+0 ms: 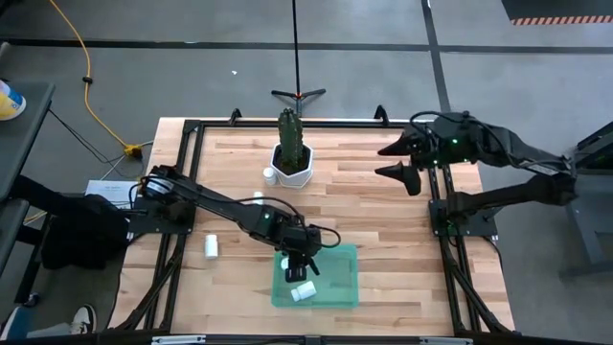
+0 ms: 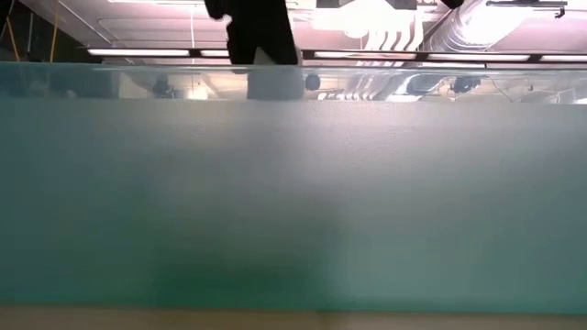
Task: Pick and place pill bottles into a basket
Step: Put the white pill bottle into the green bin
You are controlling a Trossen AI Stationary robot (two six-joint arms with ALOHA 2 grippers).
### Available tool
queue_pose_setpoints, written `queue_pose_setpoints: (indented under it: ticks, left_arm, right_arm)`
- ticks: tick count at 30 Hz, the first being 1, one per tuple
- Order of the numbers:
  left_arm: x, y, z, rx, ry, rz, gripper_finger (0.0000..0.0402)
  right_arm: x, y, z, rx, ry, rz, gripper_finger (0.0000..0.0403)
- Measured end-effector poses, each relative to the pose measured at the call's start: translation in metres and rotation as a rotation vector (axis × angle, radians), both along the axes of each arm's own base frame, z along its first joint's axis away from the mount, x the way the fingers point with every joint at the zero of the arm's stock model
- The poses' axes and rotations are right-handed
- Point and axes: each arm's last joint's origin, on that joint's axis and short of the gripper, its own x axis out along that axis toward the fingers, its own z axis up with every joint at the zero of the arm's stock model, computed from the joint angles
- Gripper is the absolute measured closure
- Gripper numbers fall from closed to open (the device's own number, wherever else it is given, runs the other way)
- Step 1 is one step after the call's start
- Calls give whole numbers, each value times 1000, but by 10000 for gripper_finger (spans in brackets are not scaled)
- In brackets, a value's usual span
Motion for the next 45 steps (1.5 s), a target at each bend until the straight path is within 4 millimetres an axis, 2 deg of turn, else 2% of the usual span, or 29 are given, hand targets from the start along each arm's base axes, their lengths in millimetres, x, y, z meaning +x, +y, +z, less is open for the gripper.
queue_pose_setpoints:
  ticks: [3,8,20,24,29,33,37,42,45]
  left_arm:
    - [2,-1,-10,-1,32,-8,209]
    - [15,-4,-18,-17,-29,-37,209]
    - [36,24,-16,-89,-146,-63,209]
    - [46,23,-18,-100,-220,-98,209]
    - [53,22,-29,-101,-229,-103,209]
    - [55,24,-27,-105,-259,-98,209]
    - [56,24,-30,-95,-255,-104,209]
    - [59,22,-50,-79,-203,-115,209]
    - [64,22,-47,-55,-218,-122,209]
  right_arm:
    - [-3,3,0,14,-35,3,123]
    - [0,9,2,4,-64,23,123]
    - [9,13,-2,9,-45,21,123]
    - [8,13,-1,9,-47,21,123]
    - [8,13,-2,11,-38,23,123]
    - [8,13,-2,11,-37,23,123]
    - [8,13,-2,10,-36,24,123]
    - [8,13,-3,8,-34,25,123]
    - [8,13,-3,9,-33,24,123]
